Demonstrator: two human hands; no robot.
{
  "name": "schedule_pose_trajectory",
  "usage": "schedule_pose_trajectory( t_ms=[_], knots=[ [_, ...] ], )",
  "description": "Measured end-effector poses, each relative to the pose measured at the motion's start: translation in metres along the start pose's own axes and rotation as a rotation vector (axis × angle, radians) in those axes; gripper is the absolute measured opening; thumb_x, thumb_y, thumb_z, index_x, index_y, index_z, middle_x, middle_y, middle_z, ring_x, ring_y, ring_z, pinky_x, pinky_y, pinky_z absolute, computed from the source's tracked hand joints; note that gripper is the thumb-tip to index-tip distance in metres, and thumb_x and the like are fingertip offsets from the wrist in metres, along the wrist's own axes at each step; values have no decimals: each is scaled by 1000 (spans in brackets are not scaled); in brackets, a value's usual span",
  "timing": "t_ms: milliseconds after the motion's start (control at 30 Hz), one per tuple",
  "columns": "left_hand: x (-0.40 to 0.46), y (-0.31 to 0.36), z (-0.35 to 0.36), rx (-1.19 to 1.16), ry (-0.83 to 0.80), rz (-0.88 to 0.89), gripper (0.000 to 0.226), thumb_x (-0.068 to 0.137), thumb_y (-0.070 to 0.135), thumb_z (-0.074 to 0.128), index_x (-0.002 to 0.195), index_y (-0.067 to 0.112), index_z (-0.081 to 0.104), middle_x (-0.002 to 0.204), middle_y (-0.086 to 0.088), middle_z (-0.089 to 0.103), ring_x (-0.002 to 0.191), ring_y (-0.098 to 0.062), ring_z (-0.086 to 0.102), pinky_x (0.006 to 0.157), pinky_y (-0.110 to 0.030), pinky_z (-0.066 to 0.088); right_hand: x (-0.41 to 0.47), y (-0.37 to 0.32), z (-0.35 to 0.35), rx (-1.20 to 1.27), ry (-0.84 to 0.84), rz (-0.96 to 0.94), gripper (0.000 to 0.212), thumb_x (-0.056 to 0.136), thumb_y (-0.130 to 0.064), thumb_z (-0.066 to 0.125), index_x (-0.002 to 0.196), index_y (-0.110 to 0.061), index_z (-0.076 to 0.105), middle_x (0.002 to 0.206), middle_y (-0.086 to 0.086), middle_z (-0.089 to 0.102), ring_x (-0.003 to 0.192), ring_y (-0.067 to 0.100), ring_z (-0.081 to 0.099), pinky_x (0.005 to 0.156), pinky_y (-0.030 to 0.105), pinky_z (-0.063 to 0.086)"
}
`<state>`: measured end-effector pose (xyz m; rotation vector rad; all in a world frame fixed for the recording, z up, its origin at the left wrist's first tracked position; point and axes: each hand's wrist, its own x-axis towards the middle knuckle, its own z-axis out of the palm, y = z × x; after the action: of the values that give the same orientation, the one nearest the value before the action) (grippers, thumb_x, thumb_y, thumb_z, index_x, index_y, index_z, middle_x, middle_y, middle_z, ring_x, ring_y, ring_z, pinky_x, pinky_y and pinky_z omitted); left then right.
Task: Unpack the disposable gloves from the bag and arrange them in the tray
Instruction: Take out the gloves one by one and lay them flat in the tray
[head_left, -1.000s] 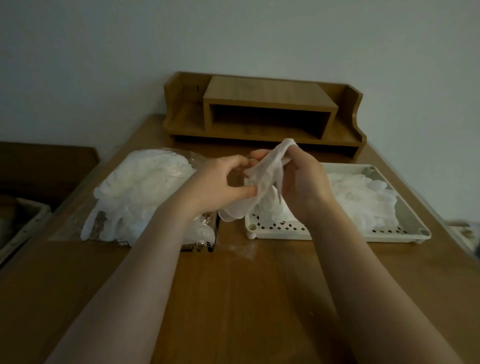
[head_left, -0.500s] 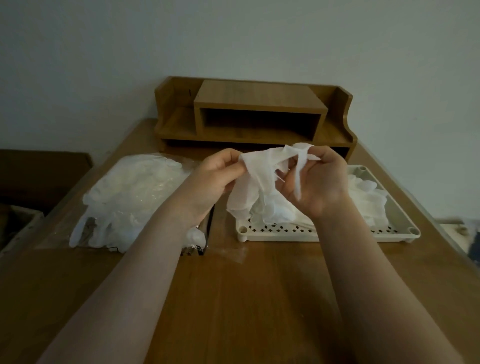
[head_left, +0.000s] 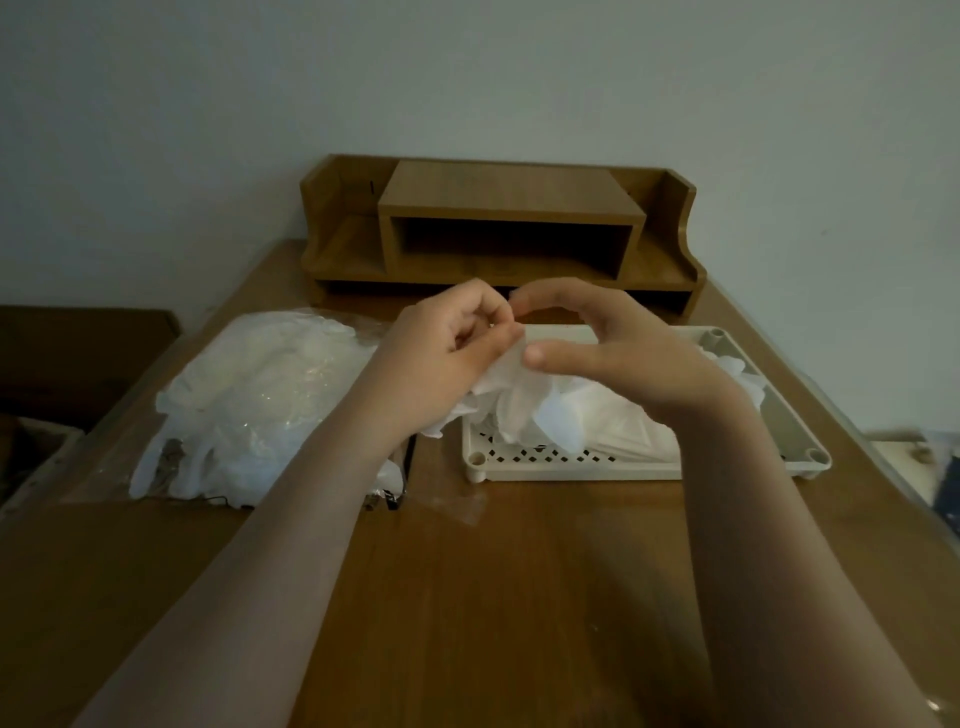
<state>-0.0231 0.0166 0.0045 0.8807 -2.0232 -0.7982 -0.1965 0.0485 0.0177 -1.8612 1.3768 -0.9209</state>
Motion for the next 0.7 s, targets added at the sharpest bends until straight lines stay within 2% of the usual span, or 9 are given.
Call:
schedule_pose_trajectory(
  t_ms=[67, 133, 200, 300, 400, 500, 567, 633, 700],
  knots=[
    [1, -1, 0, 13, 12, -4, 8, 92, 29, 56, 86, 23, 58, 76, -14, 62, 57, -21, 51, 53, -24, 41, 1, -8, 6, -104, 75, -35, 25, 78, -41, 71, 96, -25, 67, 98, -11, 68, 98, 1, 61, 93, 27, 48],
    [1, -1, -1, 6, 15, -12, 7, 91, 29, 56, 87, 24, 58, 75, -11, 63, 61, -23, 55, 55, -29, 45, 3, -12, 11, -174, 174, -43, 4, 85, -22, 67, 83, -20, 65, 85, -6, 67, 86, 8, 64, 86, 31, 54],
    [0, 0, -4, 14, -31, -45, 7, 89, 32, 59, 93, 27, 57, 73, -3, 62, 67, -21, 60, 61, -33, 50, 3, -14, 11, -203, 245, 0, 10, 86, -14, 63, 76, -19, 63, 81, -1, 66, 81, 15, 64, 80, 36, 56],
    [-2, 0, -11, 47, -118, -116, 20, 83, 35, 67, 100, 33, 57, 85, 10, 63, 76, -6, 64, 65, -27, 55, 1, -11, 6, -182, 332, 40, 13, 87, -11, 57, 77, -16, 64, 82, 5, 65, 81, 22, 62, 80, 39, 54],
    [-1, -1, -14, 95, -132, -128, 11, 83, 33, 66, 92, 27, 64, 97, 13, 63, 81, -4, 61, 62, -19, 48, -4, -11, -5, -79, 383, 34, 17, 91, -8, 50, 81, -15, 61, 78, 7, 64, 81, 34, 61, 76, 44, 53],
    [1, -1, -13, 79, -109, -120, 2, 86, 25, 65, 86, 24, 66, 116, 15, 57, 79, -6, 57, 70, -24, 48, -8, -7, -16, 93, 397, 19, 22, 95, -7, 45, 82, -17, 60, 73, 0, 59, 69, 23, 57, 63, 32, 47],
    [1, 3, -9, -77, -67, -149, 9, 88, 19, 61, 88, 27, 66, 110, 18, 62, 81, -7, 62, 70, -20, 51, -11, -4, -22, 182, 389, 30, 23, 97, -10, 45, 83, -18, 61, 75, -3, 57, 67, 12, 53, 61, 23, 45],
    [3, 7, -3, -294, -19, -189, 17, 91, 13, 57, 92, 27, 67, 88, 17, 69, 73, 4, 63, 62, -9, 46, -15, 0, -30, 262, 337, 65, 18, 97, -18, 49, 87, -14, 63, 75, 0, 59, 66, 14, 54, 61, 26, 48],
    [7, 13, 2, -400, -4, -194, 21, 92, 10, 53, 86, 24, 68, 74, 13, 69, 72, 2, 63, 62, -9, 45, -21, 6, -47, 340, 235, 132, 25, 90, -33, 58, 94, -10, 66, 71, 2, 61, 57, 14, 57, 53, 23, 50]
  ],
)
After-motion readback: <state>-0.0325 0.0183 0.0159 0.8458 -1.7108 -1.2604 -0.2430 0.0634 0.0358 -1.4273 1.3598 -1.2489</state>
